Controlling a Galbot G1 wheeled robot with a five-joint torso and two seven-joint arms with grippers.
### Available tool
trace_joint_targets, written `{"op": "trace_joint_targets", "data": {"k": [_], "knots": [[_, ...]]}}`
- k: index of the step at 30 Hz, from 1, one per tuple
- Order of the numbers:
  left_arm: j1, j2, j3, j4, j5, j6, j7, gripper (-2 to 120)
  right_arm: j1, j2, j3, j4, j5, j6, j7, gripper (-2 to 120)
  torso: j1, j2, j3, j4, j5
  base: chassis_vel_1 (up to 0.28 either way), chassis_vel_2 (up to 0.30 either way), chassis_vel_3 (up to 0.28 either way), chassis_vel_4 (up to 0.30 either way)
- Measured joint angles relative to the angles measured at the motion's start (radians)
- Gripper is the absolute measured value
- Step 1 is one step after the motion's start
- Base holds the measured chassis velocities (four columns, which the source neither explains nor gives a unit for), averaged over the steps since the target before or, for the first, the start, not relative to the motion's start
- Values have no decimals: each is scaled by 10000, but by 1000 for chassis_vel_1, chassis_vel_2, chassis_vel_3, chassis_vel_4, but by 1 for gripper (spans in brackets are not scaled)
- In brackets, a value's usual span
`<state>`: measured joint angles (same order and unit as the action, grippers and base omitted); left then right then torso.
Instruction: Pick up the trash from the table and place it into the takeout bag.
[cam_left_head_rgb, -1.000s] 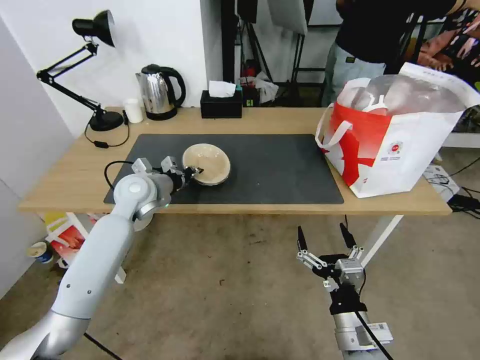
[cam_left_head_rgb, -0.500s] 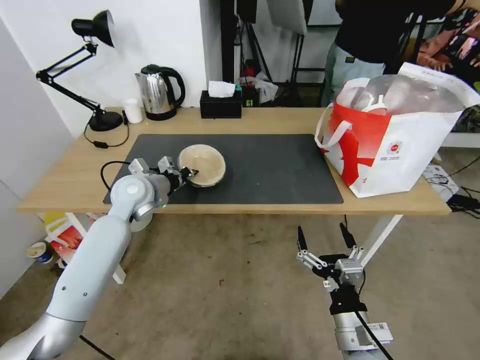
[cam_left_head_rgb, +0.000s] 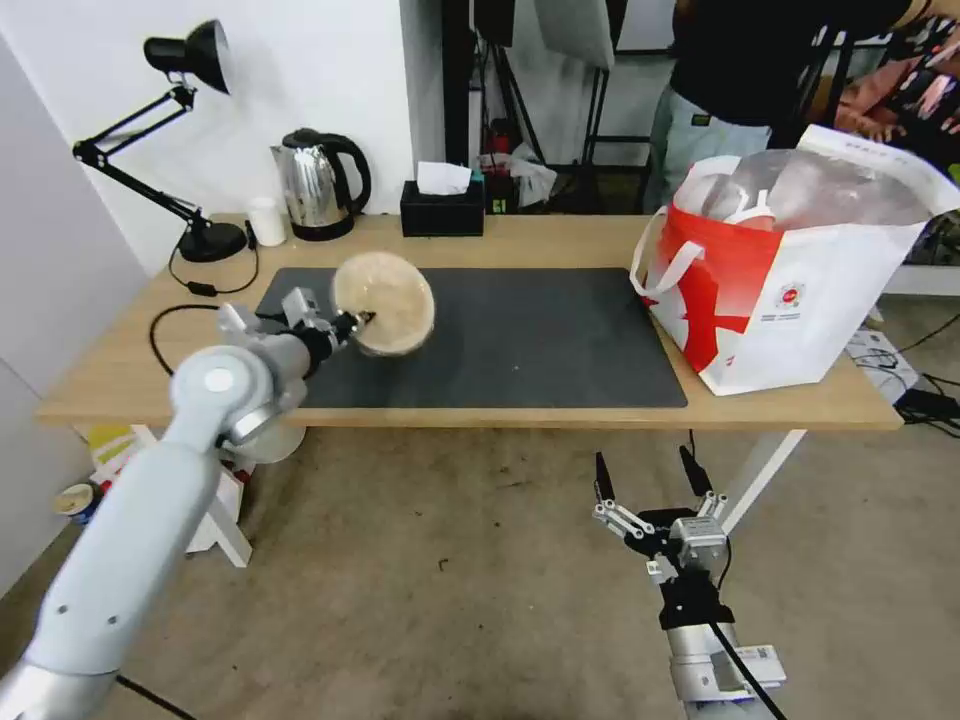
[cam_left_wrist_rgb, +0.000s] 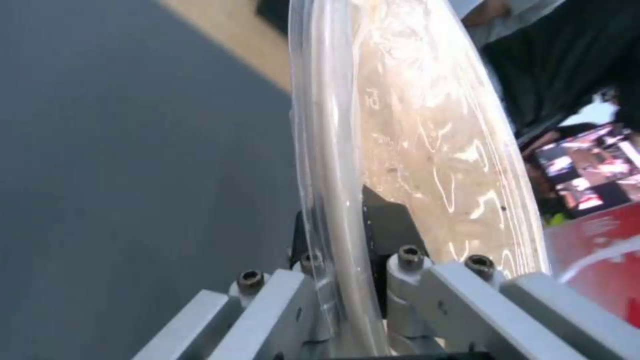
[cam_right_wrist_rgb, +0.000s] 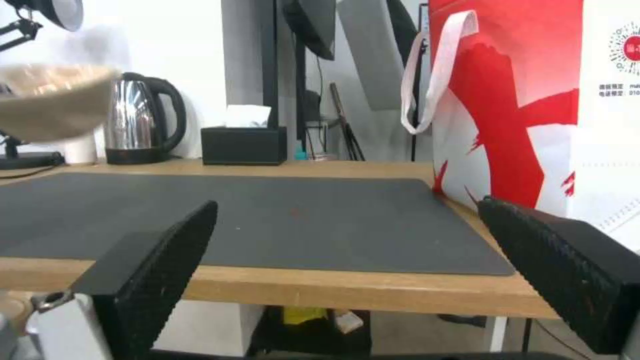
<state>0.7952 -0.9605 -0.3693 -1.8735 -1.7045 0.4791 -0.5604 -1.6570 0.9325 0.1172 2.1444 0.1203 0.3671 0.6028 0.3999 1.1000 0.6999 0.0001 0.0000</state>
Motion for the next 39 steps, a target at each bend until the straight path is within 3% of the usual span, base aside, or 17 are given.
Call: {"op": "trace_joint_targets", "data": {"k": [5,11,15,26,35,39], "knots": [[7,296,-99,-274,-113,-215,323,2,0,1,0,0,0,0,0,100,0,0,0,0,-2,0,0,0,0],[-371,658,58,-312,-127,-598,1198,2,0,1,0,0,0,0,0,100,0,1,0,-1,-1,0,0,0,0],[-975,776,575,-86,-104,-826,1862,2,0,1,0,-1,0,0,0,100,0,0,1,-1,-2,0,0,0,0],[-1425,811,1020,127,-35,-960,2222,2,0,0,0,0,0,0,0,100,0,0,0,1,0,0,0,0,0],[-2588,685,1958,672,-3,-1171,2673,2,0,0,0,0,0,0,0,100,1,0,1,-1,0,0,0,0,0],[-4132,268,3210,1639,93,-1443,3268,2,-1,1,-1,0,0,0,0,100,1,0,1,0,0,0,0,0,0]]}}
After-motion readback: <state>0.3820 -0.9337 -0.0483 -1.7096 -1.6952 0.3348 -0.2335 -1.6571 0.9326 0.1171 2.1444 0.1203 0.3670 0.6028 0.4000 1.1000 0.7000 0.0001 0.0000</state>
